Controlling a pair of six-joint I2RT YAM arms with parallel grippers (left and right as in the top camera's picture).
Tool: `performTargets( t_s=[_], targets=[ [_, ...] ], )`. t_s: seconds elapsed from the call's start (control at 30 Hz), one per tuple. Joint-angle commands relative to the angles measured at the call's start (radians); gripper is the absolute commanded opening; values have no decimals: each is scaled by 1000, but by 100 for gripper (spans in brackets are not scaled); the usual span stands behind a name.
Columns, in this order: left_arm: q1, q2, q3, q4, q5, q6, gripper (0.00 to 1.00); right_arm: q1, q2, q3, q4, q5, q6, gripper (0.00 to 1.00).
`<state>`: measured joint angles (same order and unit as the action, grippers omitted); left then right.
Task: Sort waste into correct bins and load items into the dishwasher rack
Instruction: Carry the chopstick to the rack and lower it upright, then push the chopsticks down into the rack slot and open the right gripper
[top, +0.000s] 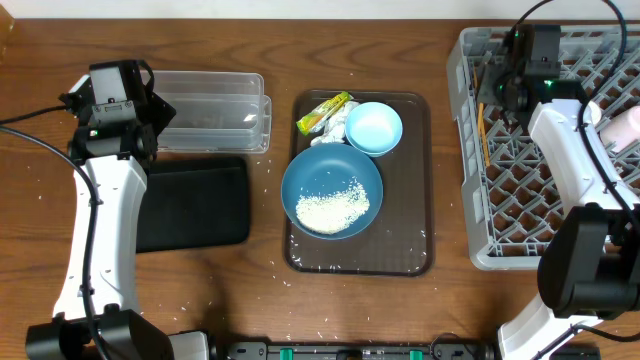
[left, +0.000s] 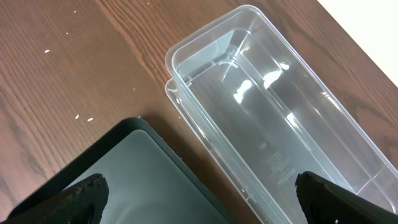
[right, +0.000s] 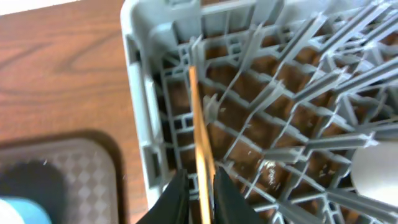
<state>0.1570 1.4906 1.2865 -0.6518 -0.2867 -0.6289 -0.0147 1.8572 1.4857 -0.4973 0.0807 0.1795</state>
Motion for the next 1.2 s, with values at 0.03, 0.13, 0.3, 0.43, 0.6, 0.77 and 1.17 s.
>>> performTargets(
  t_s=[0.03, 0.13, 0.3, 0.43, 0.6, 0.77, 1.17],
  targets=[
    [5, 8, -6, -3, -2, -5, 99, 0, 21, 5, 44, 51, 11, 12],
    [5, 8, -6, -3, -2, -5, 99, 0, 64, 5, 97, 51, 17, 17],
    [5, 8, -6, -3, -2, -5, 99, 2, 131, 5, 170, 41, 64, 21],
    [5, 8, -6, -3, -2, -5, 99, 2, 172, 5, 223, 39, 71, 23],
    [5, 8, -6, -3, -2, -5, 99, 1, 203, 5, 252, 50, 71, 38],
    [5, 8, -6, -3, -2, -5, 99, 1, 223, 5, 254, 50, 71, 38],
    [5, 8, -6, -3, -2, -5, 99, 2, 247, 5, 272, 43, 45, 21]
  ],
)
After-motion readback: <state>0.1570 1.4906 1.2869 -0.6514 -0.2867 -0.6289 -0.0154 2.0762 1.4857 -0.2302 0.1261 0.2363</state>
